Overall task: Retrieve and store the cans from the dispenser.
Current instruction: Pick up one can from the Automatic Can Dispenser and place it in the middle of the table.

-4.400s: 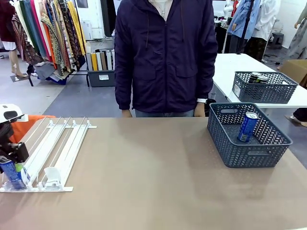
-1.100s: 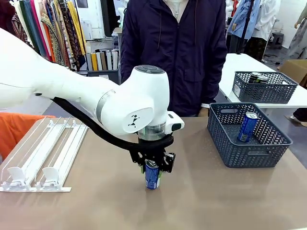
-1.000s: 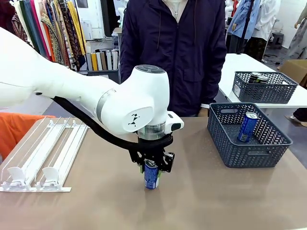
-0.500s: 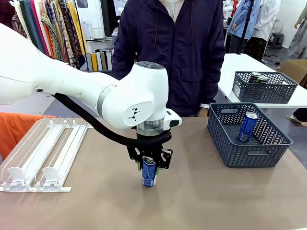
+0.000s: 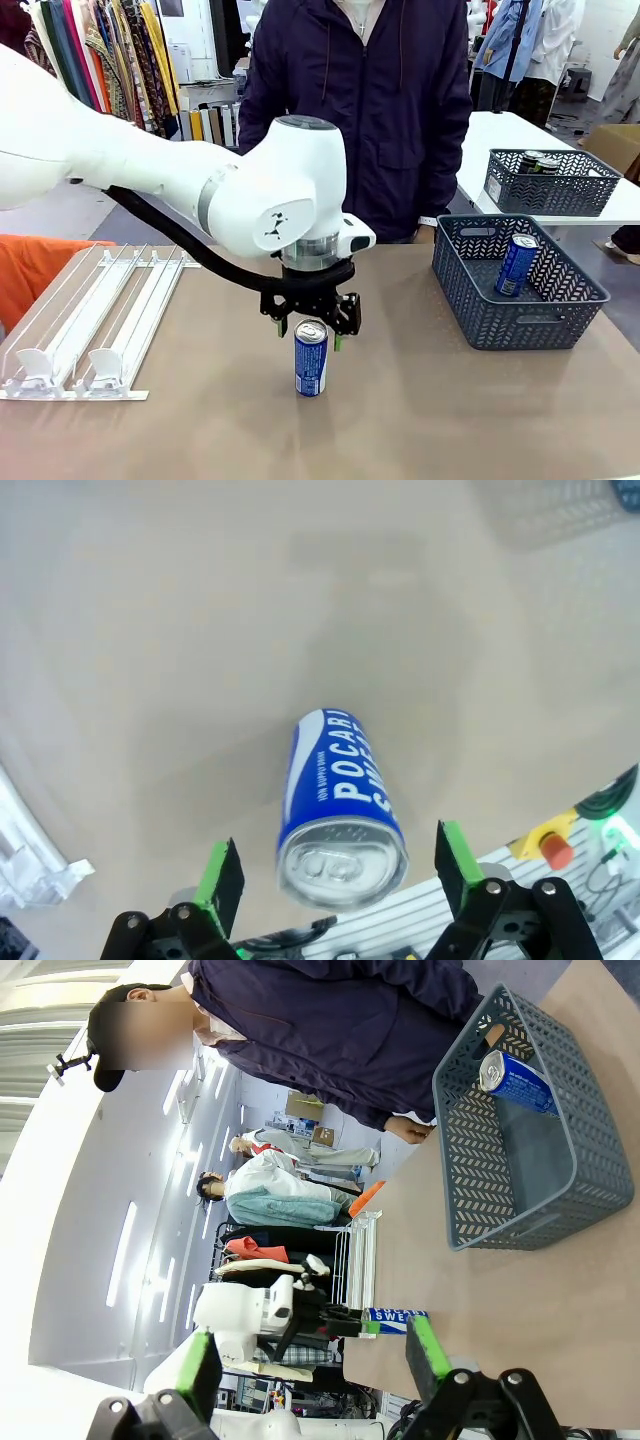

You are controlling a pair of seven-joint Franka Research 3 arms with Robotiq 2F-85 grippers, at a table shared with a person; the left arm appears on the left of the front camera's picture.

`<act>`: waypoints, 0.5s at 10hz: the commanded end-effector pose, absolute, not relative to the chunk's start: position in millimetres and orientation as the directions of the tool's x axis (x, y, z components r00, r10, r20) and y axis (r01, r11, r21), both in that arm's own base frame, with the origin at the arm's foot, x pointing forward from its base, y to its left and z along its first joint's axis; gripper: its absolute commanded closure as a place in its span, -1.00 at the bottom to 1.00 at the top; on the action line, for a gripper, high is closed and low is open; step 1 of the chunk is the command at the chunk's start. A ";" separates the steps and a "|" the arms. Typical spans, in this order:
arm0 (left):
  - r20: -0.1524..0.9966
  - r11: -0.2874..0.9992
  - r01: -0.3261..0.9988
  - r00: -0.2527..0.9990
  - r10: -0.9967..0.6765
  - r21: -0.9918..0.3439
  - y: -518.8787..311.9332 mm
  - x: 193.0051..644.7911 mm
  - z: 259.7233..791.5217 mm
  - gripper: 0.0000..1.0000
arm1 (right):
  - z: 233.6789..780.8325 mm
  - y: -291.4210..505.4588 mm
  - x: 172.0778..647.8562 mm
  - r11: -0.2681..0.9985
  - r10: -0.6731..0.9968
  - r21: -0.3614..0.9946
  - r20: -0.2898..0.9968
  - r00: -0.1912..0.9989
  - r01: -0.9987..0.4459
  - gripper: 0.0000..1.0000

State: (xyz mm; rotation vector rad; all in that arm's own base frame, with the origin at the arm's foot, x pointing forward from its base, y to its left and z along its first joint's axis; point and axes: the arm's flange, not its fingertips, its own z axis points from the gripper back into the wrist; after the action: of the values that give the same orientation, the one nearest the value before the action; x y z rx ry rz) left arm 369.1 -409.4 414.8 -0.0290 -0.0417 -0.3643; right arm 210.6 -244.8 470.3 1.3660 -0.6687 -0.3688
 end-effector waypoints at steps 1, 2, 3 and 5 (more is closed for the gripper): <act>0.131 0.959 0.275 0.955 -0.265 -0.067 -365.9 356.7 464.7 -1.00 | 473.4 -244.8 213.6 0.180 -0.614 0.969 0.247 0.750 -0.172 -1.00; 0.184 0.965 0.228 0.962 -0.203 -0.126 -322.0 350.5 501.3 -1.00 | 473.4 -244.8 213.6 0.180 -0.614 0.969 0.247 0.750 -0.172 -1.00; 0.196 0.969 0.163 0.973 -0.126 -0.185 -273.3 345.9 527.7 -1.00 | 473.4 -244.8 213.6 0.180 -0.614 0.969 0.247 0.750 -0.172 -1.00; 0.101 0.922 0.050 0.995 -0.012 -0.384 -159.4 346.6 550.1 -1.00 | 473.4 -244.8 213.6 0.180 -0.614 0.969 0.247 0.750 -0.172 -1.00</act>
State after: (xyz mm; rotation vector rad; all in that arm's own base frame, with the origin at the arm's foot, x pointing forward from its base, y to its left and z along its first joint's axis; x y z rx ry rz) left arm 349.1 -217.8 562.4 -0.3289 -0.1456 -0.0857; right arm 210.6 -244.8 470.2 1.3658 -0.6689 -0.3691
